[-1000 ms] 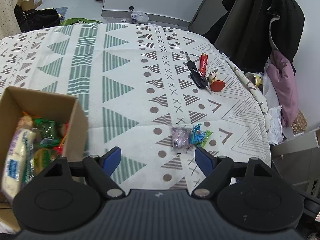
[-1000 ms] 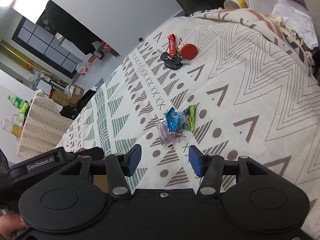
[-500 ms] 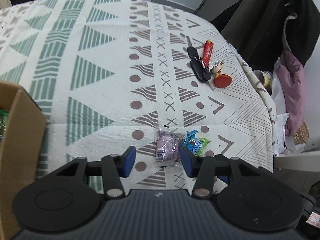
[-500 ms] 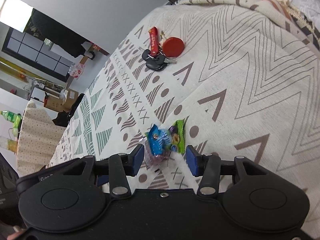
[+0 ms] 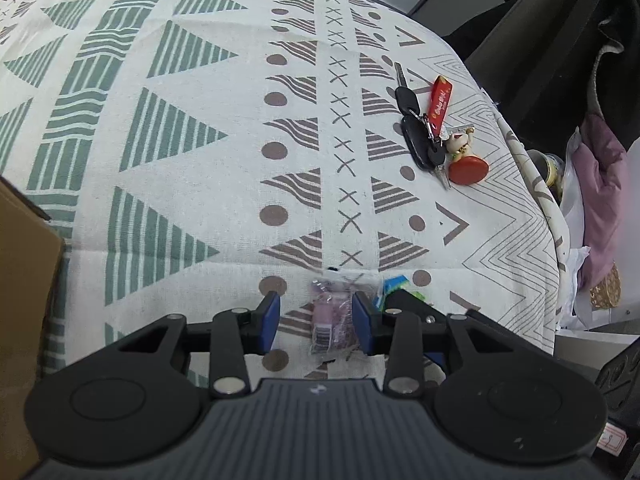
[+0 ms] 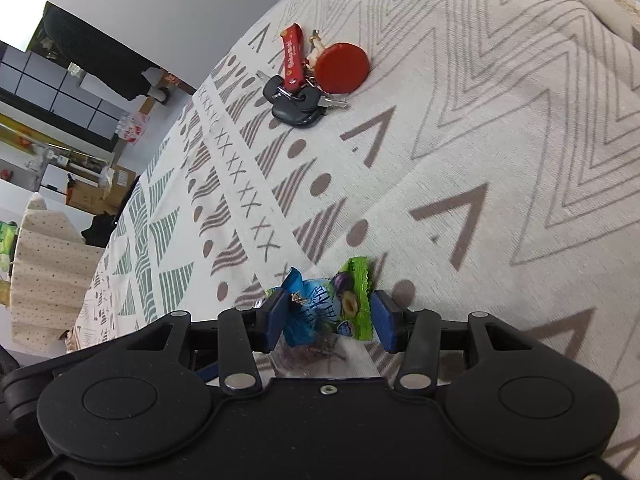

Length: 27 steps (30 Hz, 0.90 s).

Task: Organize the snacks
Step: 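Grasp purple translucent packet with left tool while right tool grasps blue-green candy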

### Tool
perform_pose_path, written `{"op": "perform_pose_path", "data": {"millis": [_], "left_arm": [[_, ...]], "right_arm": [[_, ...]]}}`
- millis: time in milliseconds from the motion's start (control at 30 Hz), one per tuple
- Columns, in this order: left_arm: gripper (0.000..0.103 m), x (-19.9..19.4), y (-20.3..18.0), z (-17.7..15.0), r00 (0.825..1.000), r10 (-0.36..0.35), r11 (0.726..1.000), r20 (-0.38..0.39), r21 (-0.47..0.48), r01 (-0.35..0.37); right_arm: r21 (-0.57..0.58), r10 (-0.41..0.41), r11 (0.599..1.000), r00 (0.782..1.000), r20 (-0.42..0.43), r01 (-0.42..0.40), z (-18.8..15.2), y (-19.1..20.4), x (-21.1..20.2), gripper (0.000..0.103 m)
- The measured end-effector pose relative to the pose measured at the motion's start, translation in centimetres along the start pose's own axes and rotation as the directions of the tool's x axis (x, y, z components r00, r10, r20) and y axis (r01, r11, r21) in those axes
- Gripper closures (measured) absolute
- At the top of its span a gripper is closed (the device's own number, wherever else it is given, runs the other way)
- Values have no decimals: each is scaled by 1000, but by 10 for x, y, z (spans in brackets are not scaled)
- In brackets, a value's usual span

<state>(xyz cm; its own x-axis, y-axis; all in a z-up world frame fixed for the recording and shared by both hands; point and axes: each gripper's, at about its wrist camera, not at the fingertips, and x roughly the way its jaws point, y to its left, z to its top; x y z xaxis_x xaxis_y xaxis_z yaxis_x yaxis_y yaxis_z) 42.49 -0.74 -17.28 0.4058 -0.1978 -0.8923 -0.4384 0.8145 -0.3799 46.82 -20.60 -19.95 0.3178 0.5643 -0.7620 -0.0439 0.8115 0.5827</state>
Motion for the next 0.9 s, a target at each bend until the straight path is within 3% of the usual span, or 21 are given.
{"op": "perform_pose_path", "data": {"millis": [233, 533, 667, 700, 800, 900], "left_arm": [[64, 13, -8, -3, 999, -20, 1000, -34, -7, 20], [61, 32, -25, -9, 999, 11, 1000, -48, 18, -10], [70, 34, -26, -10, 998, 50, 999, -34, 10, -49], [71, 33, -27, -10, 998, 55, 998, -33, 13, -54], [73, 29, -23, -10, 998, 50, 999, -36, 7, -50], [74, 23, -13, -11, 998, 50, 999, -33, -9, -50]], "right_arm": [[-11, -11, 1000, 1000, 7, 11, 3, -2, -10, 81], [4, -42, 999, 999, 27, 42, 3, -14, -35, 83], [-25, -70, 997, 997, 30, 71, 1, -10, -42, 84], [-37, -77, 996, 997, 26, 78, 1, -8, -42, 80], [-44, -111, 993, 994, 20, 112, 3, -6, -34, 54], [-47, -118, 992, 993, -4, 118, 4, -5, -18, 51]]}}
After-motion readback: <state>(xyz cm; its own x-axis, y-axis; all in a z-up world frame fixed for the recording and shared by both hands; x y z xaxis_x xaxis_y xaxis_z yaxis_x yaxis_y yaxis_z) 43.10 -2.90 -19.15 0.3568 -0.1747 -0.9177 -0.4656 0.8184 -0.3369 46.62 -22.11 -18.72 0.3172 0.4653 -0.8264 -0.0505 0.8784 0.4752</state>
